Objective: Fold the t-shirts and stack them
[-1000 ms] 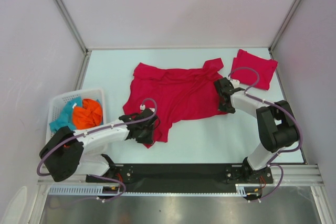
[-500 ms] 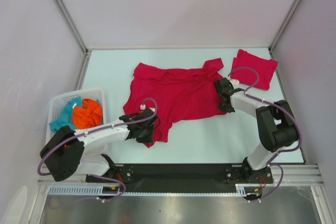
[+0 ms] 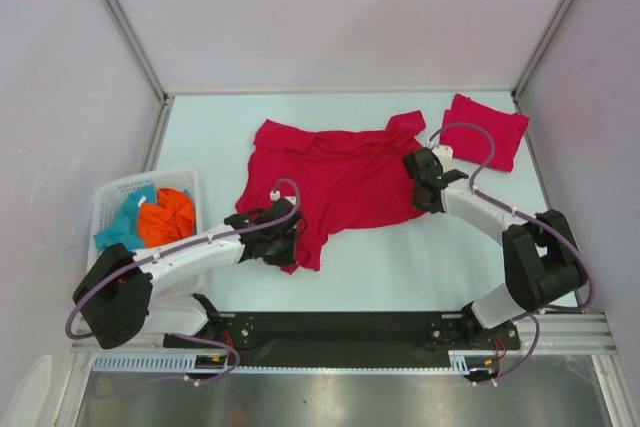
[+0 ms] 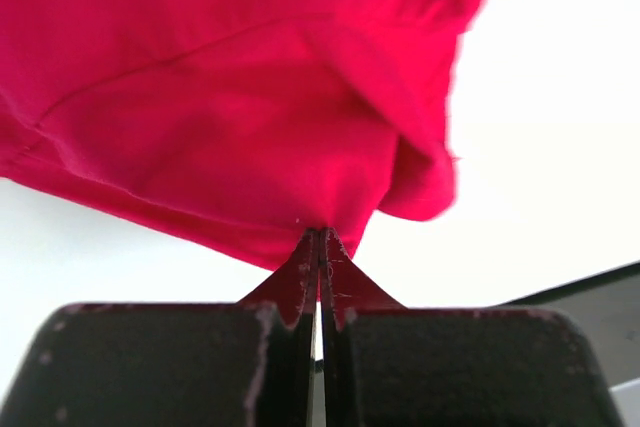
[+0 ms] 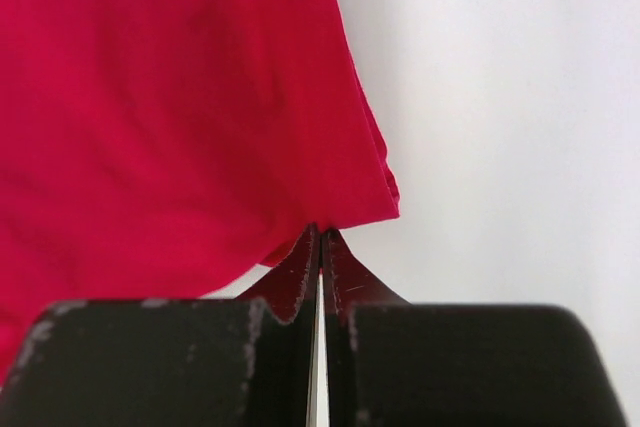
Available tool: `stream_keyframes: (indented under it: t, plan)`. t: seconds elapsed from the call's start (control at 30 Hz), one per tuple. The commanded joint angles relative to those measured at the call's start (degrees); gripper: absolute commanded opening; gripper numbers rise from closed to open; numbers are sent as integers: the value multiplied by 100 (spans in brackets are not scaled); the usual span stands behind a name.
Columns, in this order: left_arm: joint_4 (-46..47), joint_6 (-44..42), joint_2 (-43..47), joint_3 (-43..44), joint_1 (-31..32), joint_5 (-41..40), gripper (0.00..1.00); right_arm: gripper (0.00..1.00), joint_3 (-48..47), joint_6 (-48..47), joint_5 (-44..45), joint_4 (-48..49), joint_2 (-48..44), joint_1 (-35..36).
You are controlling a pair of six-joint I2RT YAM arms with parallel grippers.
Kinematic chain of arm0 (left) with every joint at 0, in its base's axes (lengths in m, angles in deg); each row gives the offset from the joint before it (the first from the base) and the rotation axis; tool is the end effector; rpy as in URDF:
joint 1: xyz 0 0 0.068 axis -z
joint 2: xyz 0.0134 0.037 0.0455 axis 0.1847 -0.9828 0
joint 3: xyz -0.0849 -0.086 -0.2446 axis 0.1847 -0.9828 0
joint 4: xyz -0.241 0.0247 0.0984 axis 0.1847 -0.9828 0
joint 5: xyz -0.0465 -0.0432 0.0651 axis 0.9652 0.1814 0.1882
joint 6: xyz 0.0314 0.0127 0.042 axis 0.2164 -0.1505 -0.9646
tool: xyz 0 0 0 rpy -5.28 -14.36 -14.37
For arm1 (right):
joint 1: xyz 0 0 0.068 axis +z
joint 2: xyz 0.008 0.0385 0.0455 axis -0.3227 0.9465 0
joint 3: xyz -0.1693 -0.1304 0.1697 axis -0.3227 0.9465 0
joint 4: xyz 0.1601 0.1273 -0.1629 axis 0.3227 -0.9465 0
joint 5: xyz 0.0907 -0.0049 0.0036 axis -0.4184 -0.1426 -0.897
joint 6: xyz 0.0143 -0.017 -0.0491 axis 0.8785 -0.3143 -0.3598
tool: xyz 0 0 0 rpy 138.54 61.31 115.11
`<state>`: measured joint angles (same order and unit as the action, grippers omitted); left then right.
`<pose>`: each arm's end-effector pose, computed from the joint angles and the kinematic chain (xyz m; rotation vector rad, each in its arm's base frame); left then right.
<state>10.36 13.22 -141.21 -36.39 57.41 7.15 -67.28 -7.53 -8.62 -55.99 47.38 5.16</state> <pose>0.1552 -0.1618 0.1773 0.1968 2.7693 -0.3248 0.2747 0.1046 0.1961 0.2423 2.4889 -0.2645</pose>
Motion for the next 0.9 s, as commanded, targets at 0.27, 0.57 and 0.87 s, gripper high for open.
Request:
stream_keyframes:
  t: [0.27, 0.57, 0.87]
  plan:
    - [-747, -192, 713, 951, 52, -308, 0, 0, -359, 65, 659, -842, -1029, 282]
    - [-1749, -271, 1152, 1908, 0, -852, 0, 0, -903, 38, 1204, -1641, -1749, 519]
    - [-2707, -333, 1671, 2832, -238, -1319, 0, 0, -1730, 108, 1819, -2679, -2321, 783]
